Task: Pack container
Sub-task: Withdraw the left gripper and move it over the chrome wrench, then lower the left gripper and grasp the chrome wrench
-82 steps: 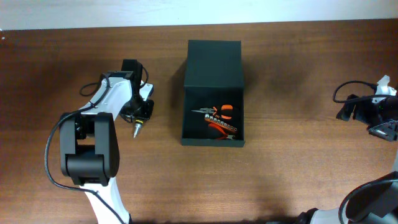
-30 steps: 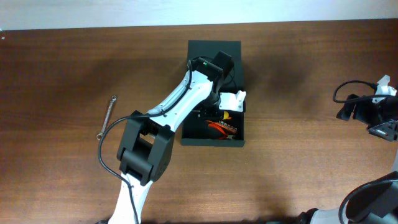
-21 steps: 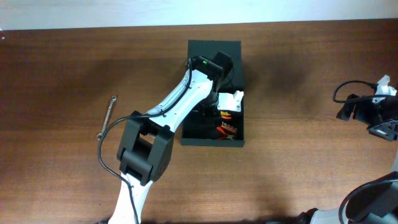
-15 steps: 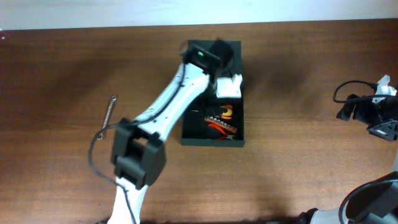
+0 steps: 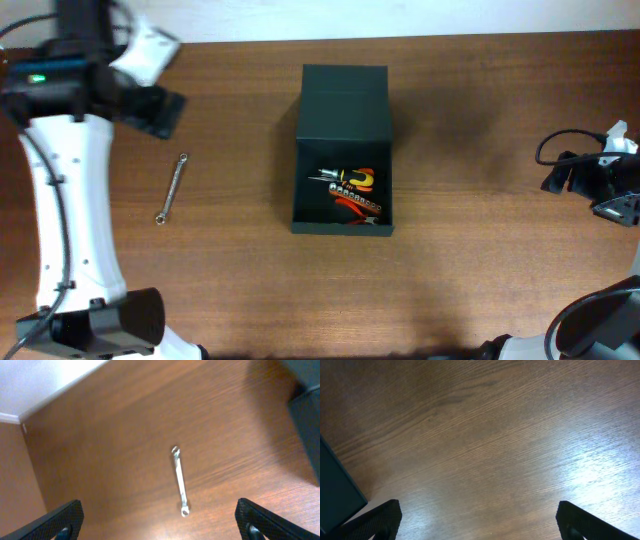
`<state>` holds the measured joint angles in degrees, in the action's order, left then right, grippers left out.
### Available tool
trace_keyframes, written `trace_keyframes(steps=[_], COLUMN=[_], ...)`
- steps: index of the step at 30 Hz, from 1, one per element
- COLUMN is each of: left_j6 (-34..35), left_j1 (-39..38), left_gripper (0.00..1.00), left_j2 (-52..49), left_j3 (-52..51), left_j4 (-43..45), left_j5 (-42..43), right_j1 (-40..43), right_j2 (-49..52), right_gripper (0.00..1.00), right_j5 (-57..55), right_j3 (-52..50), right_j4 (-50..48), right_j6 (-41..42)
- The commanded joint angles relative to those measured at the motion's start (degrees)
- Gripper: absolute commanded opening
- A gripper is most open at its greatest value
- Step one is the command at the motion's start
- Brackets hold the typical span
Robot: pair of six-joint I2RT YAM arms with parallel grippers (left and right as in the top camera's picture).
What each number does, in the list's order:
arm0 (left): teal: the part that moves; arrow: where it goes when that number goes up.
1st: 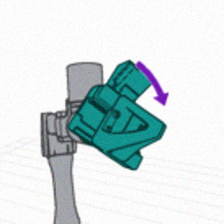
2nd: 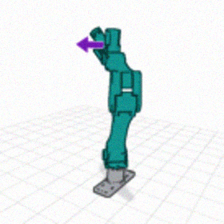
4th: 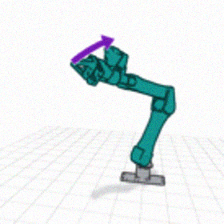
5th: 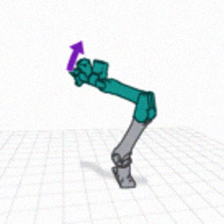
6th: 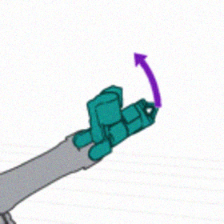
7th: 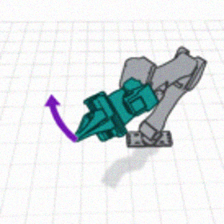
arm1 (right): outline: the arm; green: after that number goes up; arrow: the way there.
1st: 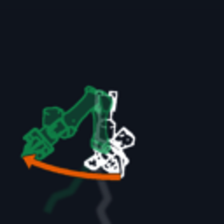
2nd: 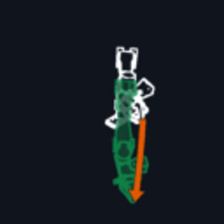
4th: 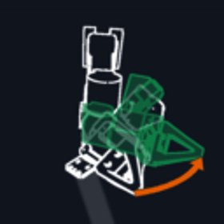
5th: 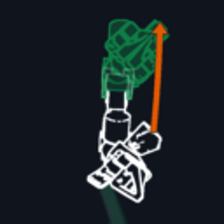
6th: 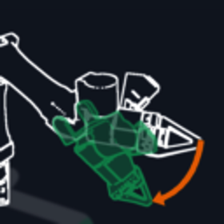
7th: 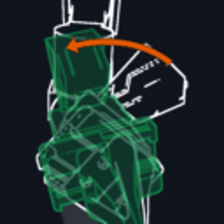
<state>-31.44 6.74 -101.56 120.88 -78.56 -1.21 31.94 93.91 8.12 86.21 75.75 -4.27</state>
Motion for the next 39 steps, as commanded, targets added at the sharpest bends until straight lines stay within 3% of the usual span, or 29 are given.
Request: trace_keyframes(steps=[1, 7, 13, 25, 39], left_j6=[1.16, -4.17, -4.17, -4.15, -0.24], left_j1=[6.34, 8.81, 8.63, 7.1, 5.51], left_gripper=[0.99, 0.99, 0.99, 0.99, 0.99], left_j2=[-0.81, -0.87, -3.41, -17.35, -20.7], left_j3=[-8.2, -28.55, -37.97, -38.77, -38.77], left_j4=[2.86, 19.15, 28.89, 31.47, 31.41], left_j5=[4.94, 4.92, 4.94, 4.83, -3.06], right_j1=[-0.15, -0.15, -0.15, -0.15, -0.15], right_j2=[-0.7, -0.7, -0.7, -0.7, -0.7], right_gripper=[0.99, 0.99, 0.99, 0.98, 0.98], right_j5=[0.74, 0.74, 0.74, 0.72, 0.72], right_j3=[-0.07, -0.07, -0.07, -0.07, -0.07], right_j4=[-0.13, -0.13, -0.13, 0.02, 0.33], right_j6=[0.28, 0.28, 0.28, 0.26, 0.28])
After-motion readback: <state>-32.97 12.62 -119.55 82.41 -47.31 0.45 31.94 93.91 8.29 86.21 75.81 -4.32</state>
